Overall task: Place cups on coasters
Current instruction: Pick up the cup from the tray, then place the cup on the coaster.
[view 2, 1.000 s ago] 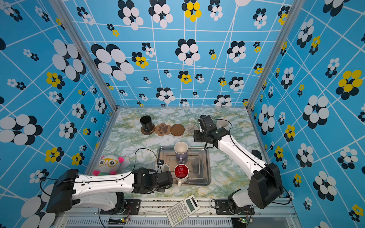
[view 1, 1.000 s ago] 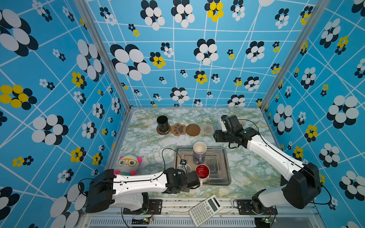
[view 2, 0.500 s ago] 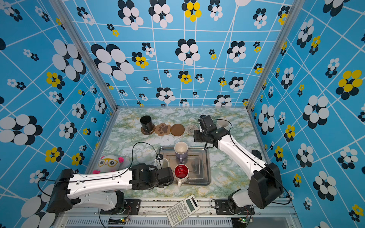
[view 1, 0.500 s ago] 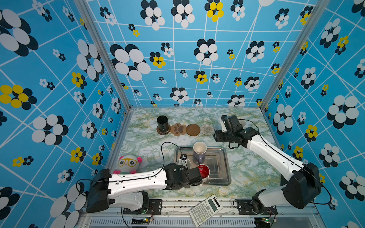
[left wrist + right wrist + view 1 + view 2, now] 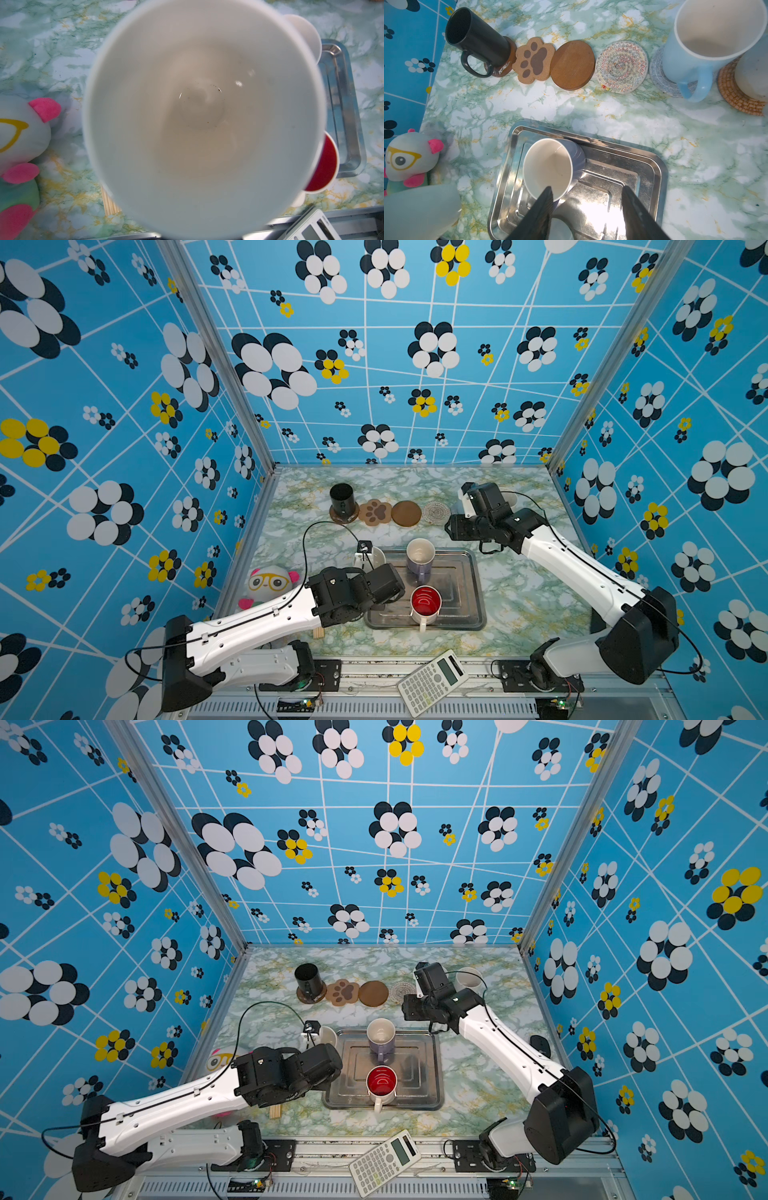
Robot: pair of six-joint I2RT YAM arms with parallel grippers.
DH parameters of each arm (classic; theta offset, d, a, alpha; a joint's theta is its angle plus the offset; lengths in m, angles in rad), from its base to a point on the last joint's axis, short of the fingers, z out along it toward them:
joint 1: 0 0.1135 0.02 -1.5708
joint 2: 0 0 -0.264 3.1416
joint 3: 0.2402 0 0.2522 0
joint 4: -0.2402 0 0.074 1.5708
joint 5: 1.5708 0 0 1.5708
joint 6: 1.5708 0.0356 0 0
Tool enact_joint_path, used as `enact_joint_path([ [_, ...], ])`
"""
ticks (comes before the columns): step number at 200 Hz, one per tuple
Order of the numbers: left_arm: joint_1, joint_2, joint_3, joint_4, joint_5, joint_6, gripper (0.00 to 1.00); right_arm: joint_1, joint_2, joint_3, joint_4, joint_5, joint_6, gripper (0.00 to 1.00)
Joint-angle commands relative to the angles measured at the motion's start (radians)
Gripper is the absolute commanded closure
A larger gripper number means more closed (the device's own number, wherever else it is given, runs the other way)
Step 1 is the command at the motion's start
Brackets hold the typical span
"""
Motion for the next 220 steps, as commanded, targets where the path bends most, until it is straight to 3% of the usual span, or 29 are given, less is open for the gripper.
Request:
enact_joint_path([
  [1, 0.063, -0.005, 0.050, 0.037, -0.031, 0.112, 1.00, 0.006, 0.006, 0.027, -0.019, -0.010, 0.009, 0.45],
  [66, 0.217, 0.095, 0.139, 0.114, 0.041, 0.257, 1.00, 0.006, 0.079, 0.080, 0.001, -0.039, -0.003, 0.45],
  [152, 0.278, 0.216, 0.320, 0.182, -0.016, 0.337, 1.00, 0.005, 0.076, 0.202, -0.040, 0.050, -0.136, 0.44],
  [220, 0.361, 0.348, 0.449, 0.183, 0.013, 0.439, 1.00, 0.005, 0.090, 0.204, -0.007, 0.014, -0.136, 0.42],
])
